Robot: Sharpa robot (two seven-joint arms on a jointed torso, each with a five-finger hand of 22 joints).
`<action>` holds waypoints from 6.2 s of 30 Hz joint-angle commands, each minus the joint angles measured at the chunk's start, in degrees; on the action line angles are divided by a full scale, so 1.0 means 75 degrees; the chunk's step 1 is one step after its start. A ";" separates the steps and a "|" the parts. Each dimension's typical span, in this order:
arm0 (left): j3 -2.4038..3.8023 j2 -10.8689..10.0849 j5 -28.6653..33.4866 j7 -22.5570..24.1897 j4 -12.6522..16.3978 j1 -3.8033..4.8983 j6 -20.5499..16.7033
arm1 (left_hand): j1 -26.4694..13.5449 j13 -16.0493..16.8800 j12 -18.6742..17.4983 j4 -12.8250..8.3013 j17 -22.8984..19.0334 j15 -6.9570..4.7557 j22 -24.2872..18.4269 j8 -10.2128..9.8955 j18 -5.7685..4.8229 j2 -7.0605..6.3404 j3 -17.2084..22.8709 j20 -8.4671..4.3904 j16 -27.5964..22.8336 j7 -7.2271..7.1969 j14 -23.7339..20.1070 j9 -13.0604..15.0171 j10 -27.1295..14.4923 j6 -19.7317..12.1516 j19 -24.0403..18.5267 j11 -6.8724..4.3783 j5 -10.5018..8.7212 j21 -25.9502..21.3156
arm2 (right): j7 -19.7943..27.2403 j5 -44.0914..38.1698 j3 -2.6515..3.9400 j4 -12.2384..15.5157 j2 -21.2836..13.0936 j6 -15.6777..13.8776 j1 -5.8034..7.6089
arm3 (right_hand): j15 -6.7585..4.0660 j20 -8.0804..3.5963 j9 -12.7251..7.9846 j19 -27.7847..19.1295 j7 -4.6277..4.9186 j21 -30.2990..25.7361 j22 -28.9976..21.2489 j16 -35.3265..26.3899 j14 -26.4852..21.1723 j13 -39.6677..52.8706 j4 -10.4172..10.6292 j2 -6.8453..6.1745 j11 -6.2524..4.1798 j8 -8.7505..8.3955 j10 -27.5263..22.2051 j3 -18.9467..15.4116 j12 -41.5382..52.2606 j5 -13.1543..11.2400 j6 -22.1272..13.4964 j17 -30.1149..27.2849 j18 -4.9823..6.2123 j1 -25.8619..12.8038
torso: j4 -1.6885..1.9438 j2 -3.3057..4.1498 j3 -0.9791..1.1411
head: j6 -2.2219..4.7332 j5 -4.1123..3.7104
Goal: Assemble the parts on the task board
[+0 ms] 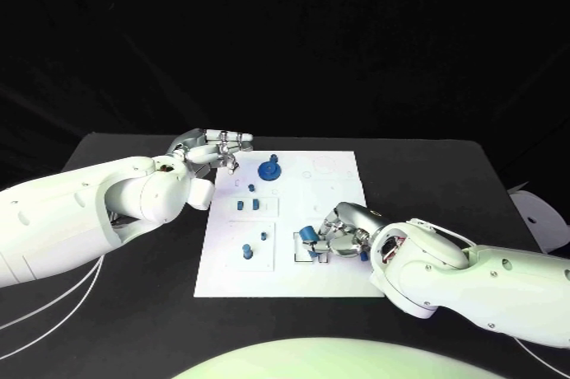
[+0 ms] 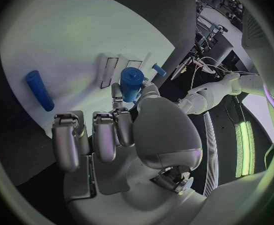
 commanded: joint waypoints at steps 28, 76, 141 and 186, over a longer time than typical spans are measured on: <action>0.0005 0.0022 0.0060 0.0022 0.0033 0.0008 0.0155 | -0.0015 0.0012 0.0029 -0.0009 -0.0014 -0.0014 -0.0011 0.0027 0.0108 0.0056 -0.0052 0.0028 -0.0048 0.0003 -0.0046 -0.0011 -0.0062 0.0008 0.0027 0.0016 0.0024 -0.0048 | -0.0129 -0.0205 -0.0009 -0.0266 0.0246 0.0081 -0.0012 | -0.0035 -0.0028 0.0769 0.0536 -0.0150 -0.0305 0.1829 -0.0138 0.0570 -0.0072 0.0020 -0.0774 0.0000 0.0132 -0.0225 -0.0023 -0.0706 -0.3193 -0.0069 0.0978 0.0029 -0.1807 | 0.0006 0.0007 -0.0006 | -0.0006 0.0004; 0.0004 -0.0017 0.0060 0.0001 0.0033 0.0007 0.0151 | -0.0021 0.0013 0.0034 -0.0006 -0.0016 -0.0013 -0.0023 0.0028 0.0111 0.0057 -0.0057 0.0029 -0.0047 0.0003 -0.0046 -0.0013 -0.0070 0.0005 0.0021 0.0017 0.0025 -0.0063 | 0.0086 -0.0651 -0.0008 -0.0005 -0.0069 0.0392 -0.0048 | -0.0160 -0.0132 0.1271 0.0653 -0.0329 -0.0034 0.1909 -0.0044 0.0624 0.0406 -0.0294 -0.0337 -0.0157 0.0412 0.0044 0.0490 -0.0352 -0.1129 0.0069 0.1207 -0.0030 0.0205 | 0.0004 0.0001 -0.0007 | -0.0050 0.0019; -0.0033 -0.0011 0.0060 -0.0007 -0.0012 0.0001 0.0179 | -0.0006 0.0016 0.0056 -0.0019 -0.0034 -0.0016 -0.0034 0.0035 0.0113 0.0067 -0.0062 0.0027 -0.0054 0.0001 -0.0050 -0.0018 -0.0083 0.0002 0.0025 0.0014 0.0026 -0.0079 | 0.0159 -0.1461 -0.0035 0.0348 -0.1879 0.0470 -0.0088 | -0.0045 -0.0027 0.1074 0.0636 -0.0161 -0.0065 0.1900 -0.0064 0.0620 0.0379 -0.0154 -0.0196 -0.0021 -0.0135 -0.0012 0.0548 -0.0522 -0.1208 -0.0076 0.1198 -0.0023 0.0921 | -0.0050 0.0017 0.0014 | 0.0048 -0.0241; -0.0036 -0.0085 0.0394 -0.0074 0.0066 0.0003 0.0241 | -0.0013 0.0019 0.0071 -0.0015 -0.0027 -0.0015 -0.0053 0.0042 0.0116 0.0075 -0.0070 0.0027 -0.0046 -0.0003 -0.0046 -0.0020 -0.0089 0.0005 0.0017 0.0013 0.0026 -0.0102 | -0.0557 -0.2936 -0.0061 -0.0191 -0.1068 0.1374 -0.0362 | -0.0118 -0.0101 0.1092 0.0657 -0.0242 -0.0013 0.1915 -0.0039 0.0631 0.0374 -0.0452 -0.0615 -0.0101 -0.0279 -0.0047 0.1254 -0.0642 -0.1239 0.0124 0.1268 -0.0035 0.1829 | -0.0056 -0.0009 -0.0004 | -0.0030 -0.0143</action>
